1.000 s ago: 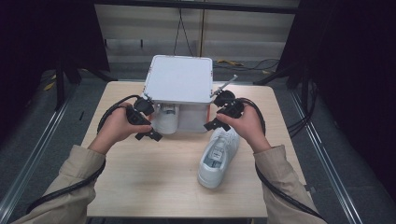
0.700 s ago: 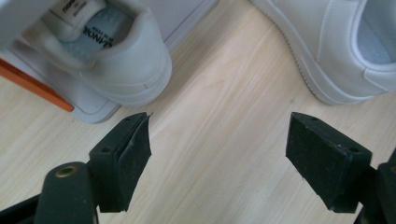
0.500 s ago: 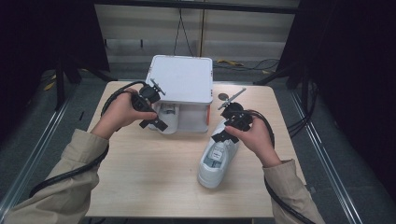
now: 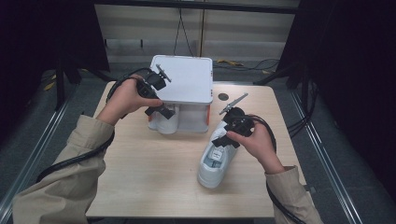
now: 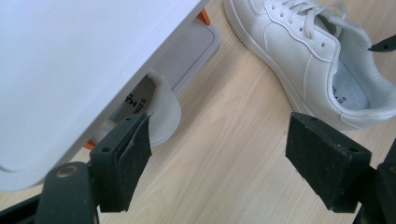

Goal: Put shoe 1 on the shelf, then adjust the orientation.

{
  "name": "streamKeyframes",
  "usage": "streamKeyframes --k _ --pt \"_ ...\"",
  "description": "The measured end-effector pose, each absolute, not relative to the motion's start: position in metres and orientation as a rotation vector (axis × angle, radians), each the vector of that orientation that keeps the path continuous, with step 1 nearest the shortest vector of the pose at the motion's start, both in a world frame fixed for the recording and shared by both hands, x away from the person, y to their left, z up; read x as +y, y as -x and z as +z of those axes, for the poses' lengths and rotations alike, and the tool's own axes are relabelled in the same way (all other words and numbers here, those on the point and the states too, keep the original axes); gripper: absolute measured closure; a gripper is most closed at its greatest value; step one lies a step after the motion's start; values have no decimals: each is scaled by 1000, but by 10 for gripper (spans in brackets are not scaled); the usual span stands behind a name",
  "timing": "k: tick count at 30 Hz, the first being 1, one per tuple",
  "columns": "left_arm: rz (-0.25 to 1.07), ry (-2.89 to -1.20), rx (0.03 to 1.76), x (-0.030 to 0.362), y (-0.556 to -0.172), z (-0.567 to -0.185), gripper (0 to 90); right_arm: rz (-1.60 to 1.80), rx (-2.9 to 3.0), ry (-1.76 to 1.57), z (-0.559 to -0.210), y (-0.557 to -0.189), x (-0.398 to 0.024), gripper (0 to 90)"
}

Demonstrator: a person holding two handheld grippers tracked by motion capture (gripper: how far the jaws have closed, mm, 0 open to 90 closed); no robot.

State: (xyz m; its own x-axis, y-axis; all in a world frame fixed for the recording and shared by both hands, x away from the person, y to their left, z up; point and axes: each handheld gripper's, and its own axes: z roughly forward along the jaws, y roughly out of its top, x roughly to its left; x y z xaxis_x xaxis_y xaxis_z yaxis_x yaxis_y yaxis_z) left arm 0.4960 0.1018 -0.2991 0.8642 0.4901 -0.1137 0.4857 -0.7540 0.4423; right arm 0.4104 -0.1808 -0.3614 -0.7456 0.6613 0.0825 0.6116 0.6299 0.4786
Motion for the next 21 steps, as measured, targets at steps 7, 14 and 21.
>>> streamKeyframes --k 7,14,21 --pt "18 -2565 730 100 -510 -298 221 723 2748 -1079 -365 -411 -185 225" --pt "34 -2557 775 100 -523 -301 218 720 2784 -1043 -367 -407 -180 230" --pt "65 -2576 784 96 -533 -313 206 715 2809 -1027 -373 -402 -175 233"
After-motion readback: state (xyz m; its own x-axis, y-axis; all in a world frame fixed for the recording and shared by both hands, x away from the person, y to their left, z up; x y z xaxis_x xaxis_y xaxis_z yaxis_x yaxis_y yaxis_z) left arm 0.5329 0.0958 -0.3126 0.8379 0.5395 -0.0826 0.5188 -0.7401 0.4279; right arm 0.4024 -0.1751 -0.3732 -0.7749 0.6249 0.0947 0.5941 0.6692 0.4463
